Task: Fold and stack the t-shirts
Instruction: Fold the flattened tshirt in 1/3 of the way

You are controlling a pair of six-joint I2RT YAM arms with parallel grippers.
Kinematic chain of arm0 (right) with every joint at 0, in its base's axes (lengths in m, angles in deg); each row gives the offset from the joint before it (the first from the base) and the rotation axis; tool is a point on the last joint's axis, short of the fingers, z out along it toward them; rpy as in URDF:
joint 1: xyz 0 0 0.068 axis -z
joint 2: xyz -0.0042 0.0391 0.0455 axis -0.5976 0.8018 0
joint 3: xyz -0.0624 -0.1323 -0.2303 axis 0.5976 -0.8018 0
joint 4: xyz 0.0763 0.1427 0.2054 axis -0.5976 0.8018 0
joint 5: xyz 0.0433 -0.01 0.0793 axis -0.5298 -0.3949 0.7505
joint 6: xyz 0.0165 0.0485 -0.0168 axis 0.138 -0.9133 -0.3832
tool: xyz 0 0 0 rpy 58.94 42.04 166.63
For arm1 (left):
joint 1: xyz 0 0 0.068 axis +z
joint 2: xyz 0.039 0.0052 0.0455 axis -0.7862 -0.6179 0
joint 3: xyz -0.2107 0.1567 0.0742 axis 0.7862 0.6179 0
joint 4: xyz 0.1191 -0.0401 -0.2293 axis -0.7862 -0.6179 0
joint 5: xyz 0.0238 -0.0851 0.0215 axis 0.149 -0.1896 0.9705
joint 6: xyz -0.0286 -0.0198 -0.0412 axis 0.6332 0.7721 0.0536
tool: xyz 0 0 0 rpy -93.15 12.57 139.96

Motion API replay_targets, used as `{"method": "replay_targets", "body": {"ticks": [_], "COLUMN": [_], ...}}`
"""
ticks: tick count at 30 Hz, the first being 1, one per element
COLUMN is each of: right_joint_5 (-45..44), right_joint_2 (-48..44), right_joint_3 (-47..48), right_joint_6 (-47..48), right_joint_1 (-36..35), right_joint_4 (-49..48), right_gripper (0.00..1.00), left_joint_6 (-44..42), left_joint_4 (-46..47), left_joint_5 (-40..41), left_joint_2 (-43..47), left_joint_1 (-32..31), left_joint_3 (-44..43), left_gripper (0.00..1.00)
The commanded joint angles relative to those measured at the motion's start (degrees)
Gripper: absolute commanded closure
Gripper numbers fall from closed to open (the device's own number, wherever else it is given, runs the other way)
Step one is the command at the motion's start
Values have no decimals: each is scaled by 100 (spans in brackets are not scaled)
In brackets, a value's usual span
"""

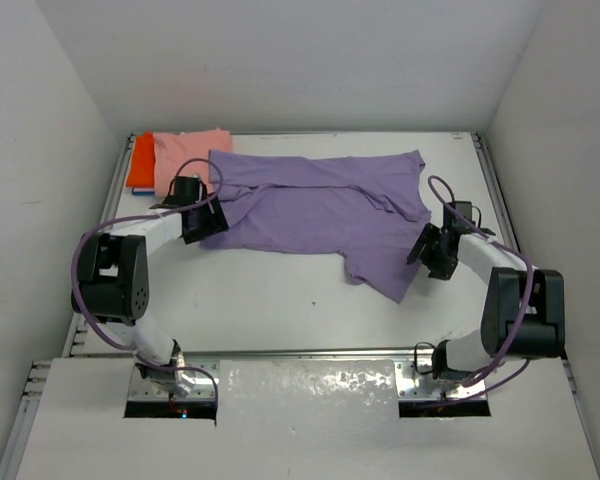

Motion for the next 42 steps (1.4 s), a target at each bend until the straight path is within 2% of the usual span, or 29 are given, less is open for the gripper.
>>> {"method": "replay_targets", "body": {"ticks": [1,12,21,24,27,28,29,30,31,32,35,42], "right_joint_5": [-64,-635,-819,-767,-758,-749,-758,-810,-828,-880,-1108,-1417], "right_joint_2": [203,1310,1495,1539,1680,1715,1733,1715,1698,1628,1470,1381], "right_joint_3": [207,1332,1324,1253,1297,1323,1315,1314,1306,1306,1349,1868], "right_joint_6": [62,176,62,18,-26,-70,-148,-184,-202,-202,-62,447], "right_joint_1": [-31,-31,-189,-242,-338,-356,-356,-356,-356,-356,-339,109], "right_joint_4": [-507,-33,12,-120,-94,-59,-42,46,90,99,248,1171], "right_gripper": [37,40,44,46,58,74,88,97,100,100,100,100], "left_joint_6": [-85,-111,-120,-102,-102,-94,-85,-59,-58,-50,12,12], "left_joint_4": [198,189,118,145,145,127,110,92,66,40,-48,-198], "left_joint_5": [177,433,530,486,425,416,416,416,399,381,284,223], "left_joint_2": [-104,-473,-913,-930,-887,-852,-825,-816,-816,-816,-799,-614], "left_joint_1": [5,23,23,23,23,23,23,23,23,23,23,23], "left_joint_3": [95,-273,-564,-520,-467,-450,-441,-441,-450,-458,-467,-485], "left_gripper": [33,33,33,36,55,61,71,75,79,86,97,100]}}
